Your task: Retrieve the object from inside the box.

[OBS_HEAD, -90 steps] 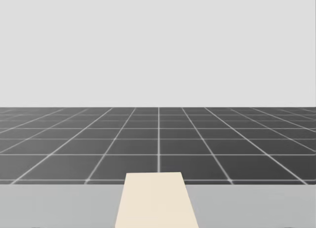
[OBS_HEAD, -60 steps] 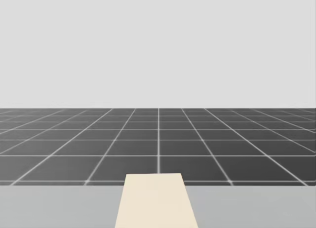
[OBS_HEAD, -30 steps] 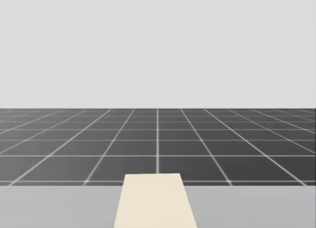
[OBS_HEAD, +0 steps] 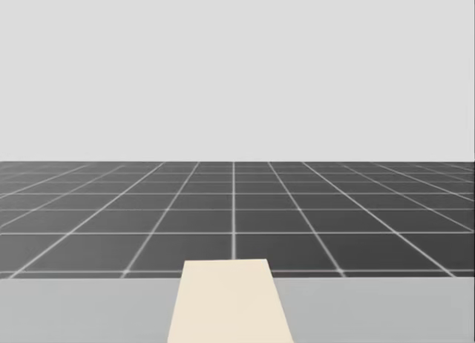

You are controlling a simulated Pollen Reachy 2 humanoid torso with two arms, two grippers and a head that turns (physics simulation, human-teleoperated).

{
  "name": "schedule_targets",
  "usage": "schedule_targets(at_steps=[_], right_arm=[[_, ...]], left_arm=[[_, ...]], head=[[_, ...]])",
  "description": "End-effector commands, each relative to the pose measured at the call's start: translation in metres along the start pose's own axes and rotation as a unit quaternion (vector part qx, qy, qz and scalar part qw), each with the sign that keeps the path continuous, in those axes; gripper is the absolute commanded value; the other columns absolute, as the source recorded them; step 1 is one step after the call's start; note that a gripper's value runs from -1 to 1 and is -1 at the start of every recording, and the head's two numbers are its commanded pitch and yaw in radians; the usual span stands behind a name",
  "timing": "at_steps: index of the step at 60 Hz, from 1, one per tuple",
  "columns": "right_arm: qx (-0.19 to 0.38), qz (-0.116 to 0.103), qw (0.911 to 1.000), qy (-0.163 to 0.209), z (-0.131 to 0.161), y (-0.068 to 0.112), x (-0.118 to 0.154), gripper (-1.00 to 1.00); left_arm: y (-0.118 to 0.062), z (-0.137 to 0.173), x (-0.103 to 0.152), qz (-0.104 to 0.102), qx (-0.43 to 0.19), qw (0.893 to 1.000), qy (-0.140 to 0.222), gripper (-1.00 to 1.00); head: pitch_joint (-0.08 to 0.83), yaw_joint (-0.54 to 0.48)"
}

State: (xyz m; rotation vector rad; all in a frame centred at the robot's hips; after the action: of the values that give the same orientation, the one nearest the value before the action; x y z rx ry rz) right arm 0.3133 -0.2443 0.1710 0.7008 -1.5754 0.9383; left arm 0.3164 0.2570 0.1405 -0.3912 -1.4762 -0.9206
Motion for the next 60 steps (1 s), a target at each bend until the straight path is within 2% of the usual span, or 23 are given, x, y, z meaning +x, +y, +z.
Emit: schedule_targets(at_steps=[1, 2, 9, 18, 20, 37, 43, 44, 45, 50, 52, 53, 55, 56, 57, 60], right_arm=[[0.027, -0.005, 0.9996, 0.0, -0.026, -0.003, -0.005, -1.0], [0.033, -0.009, 0.9994, 0.003, -0.033, -0.004, -0.007, -1.0], [0.047, -0.003, 0.9988, 0.011, -0.059, -0.005, -0.015, -1.0], [0.074, -0.01, 0.997, 0.021, -0.092, 0.001, -0.026, -1.0], [0.077, -0.002, 0.9968, 0.022, -0.101, 0.003, -0.029, -1.0], [0.103, -0.014, 0.9942, 0.026, -0.142, 0.018, -0.046, -1.0], [0.119, -0.032, 0.992, 0.023, -0.157, 0.021, -0.056, -1.0], [0.126, -0.049, 0.9906, 0.021, -0.161, 0.023, -0.06, -1.0], [0.129, -0.052, 0.9901, 0.022, -0.161, 0.023, -0.061, -1.0], [0.14, -0.059, 0.9882, 0.022, -0.166, 0.028, -0.069, -1.0], [0.142, -0.054, 0.9881, 0.023, -0.167, 0.032, -0.072, -0.97], [0.139, -0.052, 0.9887, 0.02, -0.167, 0.033, -0.072, -0.87], [0.131, -0.055, 0.9898, 0.015, -0.166, 0.034, -0.073, 0.18], [0.132, -0.057, 0.9896, 0.014, -0.165, 0.034, -0.072, 0.51], [0.132, -0.058, 0.9894, 0.015, -0.164, 0.033, -0.071, 0.93], [0.129, -0.059, 0.9897, 0.013, -0.161, 0.03, -0.067, 1.0]], left_arm=[[-0.002, -0.002, -0.001, -0.007, -0.005, 1.0, 0.006, -1.0], [-0.003, -0.003, -0.001, -0.008, -0.006, 1.0, 0.007, -1.0], [-0.003, -0.003, -0.002, -0.01, -0.008, 1.0, 0.008, -1.0], [-0.004, -0.003, -0.002, -0.014, -0.01, 1.0, 0.01, -1.0], [-0.004, -0.002, -0.002, -0.015, -0.011, 1.0, 0.01, -1.0], [-0.005, -0.002, -0.003, -0.025, -0.013, 1.0, 0.013, -1.0], [-0.006, -0.002, -0.003, -0.027, -0.014, 0.999, 0.013, -1.0], [-0.006, -0.002, -0.003, -0.027, -0.015, 0.999, 0.013, -1.0], [-0.006, -0.002, -0.003, -0.028, -0.015, 0.999, 0.013, -1.0], [-0.006, -0.001, -0.003, -0.03, -0.015, 0.999, 0.014, -1.0], [-0.006, -0.001, -0.003, -0.03, -0.015, 0.999, 0.014, -1.0], [-0.006, -0.001, -0.003, -0.03, -0.015, 0.999, 0.014, -1.0], [-0.006, -0.001, -0.004, -0.03, -0.015, 0.999, 0.014, -1.0], [-0.006, -0.001, -0.004, -0.03, -0.015, 0.999, 0.015, -1.0], [-0.006, -0.001, -0.004, -0.031, -0.015, 0.999, 0.015, -1.0], [-0.006, -0.001, -0.004, -0.031, -0.015, 0.999, 0.015, -1.0]], head=[[-0.013, -0.01], [-0.012, -0.02], [-0.009, -0.01], [-0.001, -0.02], [0.0, -0.02], [0.015, -0.02], [0.018, -0.02], [0.018, -0.02], [0.019, -0.02], [0.02, -0.02], [0.023, -0.02], [0.023, -0.02], [0.024, -0.02], [0.024, -0.02], [0.024, -0.02], [0.024, -0.02]])
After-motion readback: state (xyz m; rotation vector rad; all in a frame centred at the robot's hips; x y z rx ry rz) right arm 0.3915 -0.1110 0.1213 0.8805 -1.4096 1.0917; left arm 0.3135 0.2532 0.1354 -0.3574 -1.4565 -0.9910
